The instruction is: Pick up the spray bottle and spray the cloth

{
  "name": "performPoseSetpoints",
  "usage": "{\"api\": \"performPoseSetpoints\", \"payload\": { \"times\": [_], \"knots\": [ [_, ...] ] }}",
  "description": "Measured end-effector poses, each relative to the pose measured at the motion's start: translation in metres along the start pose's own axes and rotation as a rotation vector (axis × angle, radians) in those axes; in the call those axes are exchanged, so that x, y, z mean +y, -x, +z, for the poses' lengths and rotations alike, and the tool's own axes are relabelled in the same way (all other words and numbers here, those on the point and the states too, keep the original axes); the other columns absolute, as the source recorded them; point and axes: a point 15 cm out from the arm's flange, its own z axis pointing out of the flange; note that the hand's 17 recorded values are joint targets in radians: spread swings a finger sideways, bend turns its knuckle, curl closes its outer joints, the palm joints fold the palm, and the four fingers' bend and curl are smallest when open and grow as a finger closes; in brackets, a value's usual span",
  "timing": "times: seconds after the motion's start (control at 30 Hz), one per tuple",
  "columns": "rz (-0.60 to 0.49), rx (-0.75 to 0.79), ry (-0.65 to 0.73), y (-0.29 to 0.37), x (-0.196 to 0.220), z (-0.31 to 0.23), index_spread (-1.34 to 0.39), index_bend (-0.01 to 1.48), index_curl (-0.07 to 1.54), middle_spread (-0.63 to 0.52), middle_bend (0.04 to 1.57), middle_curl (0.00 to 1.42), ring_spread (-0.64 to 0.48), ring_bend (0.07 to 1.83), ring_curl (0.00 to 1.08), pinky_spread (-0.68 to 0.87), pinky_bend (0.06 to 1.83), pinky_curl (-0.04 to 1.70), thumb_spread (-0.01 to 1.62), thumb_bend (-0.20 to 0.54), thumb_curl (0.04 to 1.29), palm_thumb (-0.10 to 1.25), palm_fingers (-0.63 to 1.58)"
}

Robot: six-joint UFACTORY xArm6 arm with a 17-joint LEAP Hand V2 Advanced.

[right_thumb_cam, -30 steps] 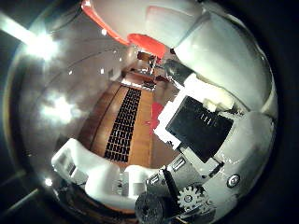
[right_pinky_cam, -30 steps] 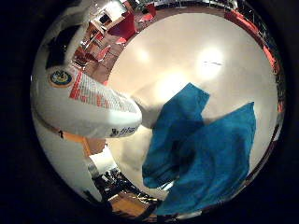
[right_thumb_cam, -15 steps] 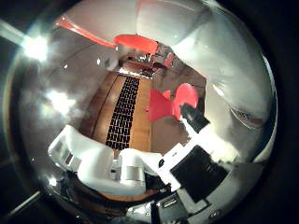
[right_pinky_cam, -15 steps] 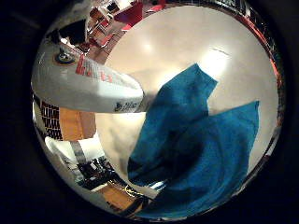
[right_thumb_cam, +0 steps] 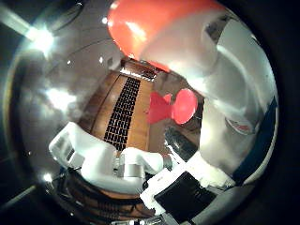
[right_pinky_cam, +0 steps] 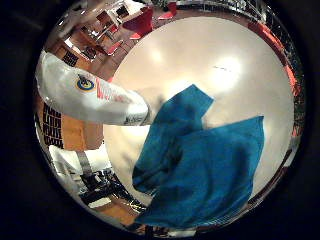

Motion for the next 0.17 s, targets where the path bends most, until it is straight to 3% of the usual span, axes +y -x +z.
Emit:
{"api": "performPoseSetpoints", "payload": {
  "times": [0.17],
  "knots": [
    [0.022,0.010,-0.015,-0.010,0.006,-0.019,-0.24,0.16,0.34,0.07,0.29,0.35,0.16,0.50,0.29,0.44,0.50,0.46,1.08,-0.023,0.40,0.66,0.15]
  ]
}}
